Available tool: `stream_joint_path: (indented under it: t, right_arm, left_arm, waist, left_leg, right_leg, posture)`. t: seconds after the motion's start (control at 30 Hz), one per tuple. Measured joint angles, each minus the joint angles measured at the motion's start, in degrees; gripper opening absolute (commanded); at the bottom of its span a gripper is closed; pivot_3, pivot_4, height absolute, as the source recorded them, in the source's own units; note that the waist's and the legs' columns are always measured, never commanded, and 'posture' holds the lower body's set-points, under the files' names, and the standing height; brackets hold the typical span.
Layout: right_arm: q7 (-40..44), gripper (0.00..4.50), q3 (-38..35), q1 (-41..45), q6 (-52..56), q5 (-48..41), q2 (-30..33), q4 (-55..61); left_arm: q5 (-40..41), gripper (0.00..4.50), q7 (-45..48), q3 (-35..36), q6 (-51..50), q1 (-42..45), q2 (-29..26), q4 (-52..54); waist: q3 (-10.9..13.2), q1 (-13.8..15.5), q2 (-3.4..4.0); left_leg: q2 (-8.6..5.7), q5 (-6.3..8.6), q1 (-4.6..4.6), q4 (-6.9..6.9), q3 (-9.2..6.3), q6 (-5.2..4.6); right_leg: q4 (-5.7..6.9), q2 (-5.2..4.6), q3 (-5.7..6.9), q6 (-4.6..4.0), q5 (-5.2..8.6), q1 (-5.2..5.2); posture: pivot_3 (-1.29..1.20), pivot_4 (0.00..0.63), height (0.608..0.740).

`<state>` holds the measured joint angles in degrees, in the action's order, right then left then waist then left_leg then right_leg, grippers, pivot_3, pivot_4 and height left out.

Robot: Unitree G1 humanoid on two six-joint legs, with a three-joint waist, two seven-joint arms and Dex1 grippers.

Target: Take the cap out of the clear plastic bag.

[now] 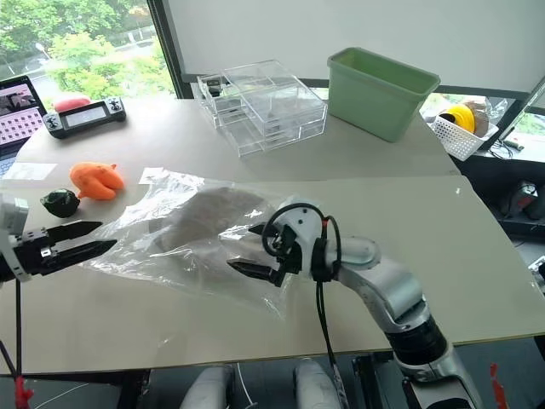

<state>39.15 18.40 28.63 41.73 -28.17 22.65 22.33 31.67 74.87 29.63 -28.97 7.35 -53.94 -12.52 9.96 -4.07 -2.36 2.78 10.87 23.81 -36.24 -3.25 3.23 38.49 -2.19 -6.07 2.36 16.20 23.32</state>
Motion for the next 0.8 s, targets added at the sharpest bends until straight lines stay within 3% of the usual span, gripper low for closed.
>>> stream_joint_path:
  t: [0.23, 0.37, 0.67, 0.8]
  right_arm:
    - [-0.27, 4.5, 5.89, 6.77, 0.05, 3.37, -7.1, -6.89]
    - [1.11, 4.5, 6.96, 9.33, 0.04, 4.5, -9.21, -9.65]
    - [4.26, 4.5, 8.05, 7.17, -0.35, 6.48, -7.3, -10.62]
    - [4.76, 4.5, 7.93, 3.71, -2.73, 7.56, -5.02, -9.37]
  left_arm:
    - [3.59, 4.45, 0.76, 4.34, -2.57, -10.22, -0.57, 13.4]
    - [7.17, 4.45, -1.07, 5.63, -3.41, -11.24, 0.78, 22.5]
    - [-0.73, 4.45, -8.64, 3.89, 16.62, -17.04, 14.57, 31.98]
    - [-2.25, 4.45, -11.54, 3.03, 20.13, -19.97, 16.64, 35.02]
  waist:
    - [0.02, 0.31, 0.0]
    - [0.02, 0.56, -0.01]
    - [0.01, 0.16, -0.02]
    - [0.01, 0.15, -0.03]
  left_leg:
    - [0.02, 0.0, -0.06, -0.02, 0.0, 0.0]
    - [0.03, 0.0, -0.08, 0.0, -0.03, 0.01]
    - [0.03, 0.0, -0.09, 0.03, 0.0, 0.01]
    - [0.02, 0.0, -0.11, 0.01, 0.0, 0.01]
  right_leg:
    - [0.03, -0.02, 0.05, -0.04, 0.02, -0.06]
    - [0.05, -0.01, 0.08, -0.06, 0.03, -0.06]
    - [0.02, -0.02, 0.07, -0.1, 0.02, -0.06]
    - [0.02, -0.02, 0.07, -0.08, 0.03, -0.1]
  posture:
    - [0.0, 0.15, 0.735]
    - [0.0, 0.15, 0.735]
    - [0.0, 0.15, 0.735]
    - [0.0, 0.15, 0.735]
